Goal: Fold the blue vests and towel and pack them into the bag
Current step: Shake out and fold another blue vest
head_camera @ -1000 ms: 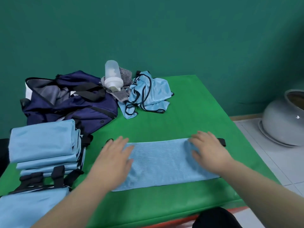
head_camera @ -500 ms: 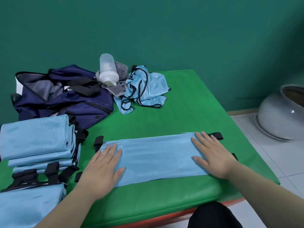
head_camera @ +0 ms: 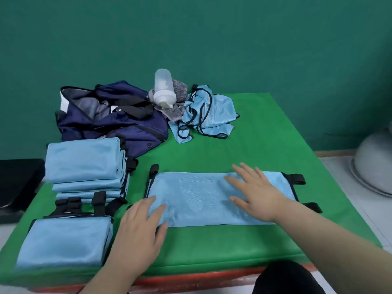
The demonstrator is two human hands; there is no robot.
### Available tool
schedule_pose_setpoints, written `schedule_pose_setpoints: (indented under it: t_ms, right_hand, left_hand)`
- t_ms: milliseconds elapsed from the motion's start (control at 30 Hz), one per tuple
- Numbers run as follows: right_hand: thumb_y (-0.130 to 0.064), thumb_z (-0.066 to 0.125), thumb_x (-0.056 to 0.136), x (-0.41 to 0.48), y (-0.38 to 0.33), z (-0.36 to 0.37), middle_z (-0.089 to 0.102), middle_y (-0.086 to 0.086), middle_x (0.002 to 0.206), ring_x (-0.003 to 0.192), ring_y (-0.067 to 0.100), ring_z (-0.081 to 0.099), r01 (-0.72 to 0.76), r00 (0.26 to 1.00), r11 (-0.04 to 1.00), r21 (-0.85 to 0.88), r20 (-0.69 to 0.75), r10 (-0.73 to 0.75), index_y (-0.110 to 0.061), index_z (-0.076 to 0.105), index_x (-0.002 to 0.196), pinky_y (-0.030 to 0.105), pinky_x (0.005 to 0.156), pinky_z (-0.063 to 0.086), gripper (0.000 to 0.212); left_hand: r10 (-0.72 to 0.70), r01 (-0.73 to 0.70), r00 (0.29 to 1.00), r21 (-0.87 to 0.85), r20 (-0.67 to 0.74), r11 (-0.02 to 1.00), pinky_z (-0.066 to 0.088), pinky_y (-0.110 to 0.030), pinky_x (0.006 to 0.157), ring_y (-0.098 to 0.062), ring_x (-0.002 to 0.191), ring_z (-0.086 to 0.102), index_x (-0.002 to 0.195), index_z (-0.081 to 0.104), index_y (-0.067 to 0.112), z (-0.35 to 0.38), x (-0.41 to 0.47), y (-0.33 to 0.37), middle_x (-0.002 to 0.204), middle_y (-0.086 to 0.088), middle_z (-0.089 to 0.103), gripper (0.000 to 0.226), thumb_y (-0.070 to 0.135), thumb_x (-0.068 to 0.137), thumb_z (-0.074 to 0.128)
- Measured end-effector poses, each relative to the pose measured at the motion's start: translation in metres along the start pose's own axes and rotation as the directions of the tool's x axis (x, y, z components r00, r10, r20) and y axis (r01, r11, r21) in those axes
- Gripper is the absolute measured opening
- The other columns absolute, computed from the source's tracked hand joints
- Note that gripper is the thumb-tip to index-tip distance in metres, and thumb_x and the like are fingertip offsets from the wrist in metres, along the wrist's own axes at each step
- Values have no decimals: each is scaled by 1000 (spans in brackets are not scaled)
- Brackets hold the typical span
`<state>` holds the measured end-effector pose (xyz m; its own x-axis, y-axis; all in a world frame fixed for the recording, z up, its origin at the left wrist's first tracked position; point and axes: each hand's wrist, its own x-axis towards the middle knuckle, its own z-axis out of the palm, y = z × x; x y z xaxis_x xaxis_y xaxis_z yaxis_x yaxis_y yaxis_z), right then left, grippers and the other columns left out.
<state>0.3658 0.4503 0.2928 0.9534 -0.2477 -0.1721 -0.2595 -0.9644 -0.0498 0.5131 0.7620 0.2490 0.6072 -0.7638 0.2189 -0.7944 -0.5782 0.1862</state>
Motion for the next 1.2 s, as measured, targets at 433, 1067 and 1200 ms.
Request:
schedule_pose_setpoints:
  t_ms: [433,1067,1200]
  right_hand:
    - [-20,46,96,130,-131,-18,30,8,160,147,28,25,214,948,957,195,194,-252,-44,49,141,47,118,25,51]
    - [-13,61,86,147,-146,-47,56,-10,73,58,14,55,84,979,905,418,135,-153,-27,68,102,25,56,46,22]
    - [-5,58,86,123,-129,-79,60,4,64,41,11,44,11,996,811,584,67,-61,-27,71,95,21,44,39,27]
  left_hand:
    - [-352,355,931,16,-97,935,42,-37,70,-19,87,48,118,66,36,13,-33,17,95,2,49,39,56,86,54]
    - [-567,532,824,-347,1,773,48,-29,78,-9,84,55,116,63,31,0,1,15,107,16,53,25,24,92,62]
    - [-516,423,857,-564,-7,710,44,-19,61,-5,68,56,111,59,35,-28,10,17,110,23,45,27,13,95,56]
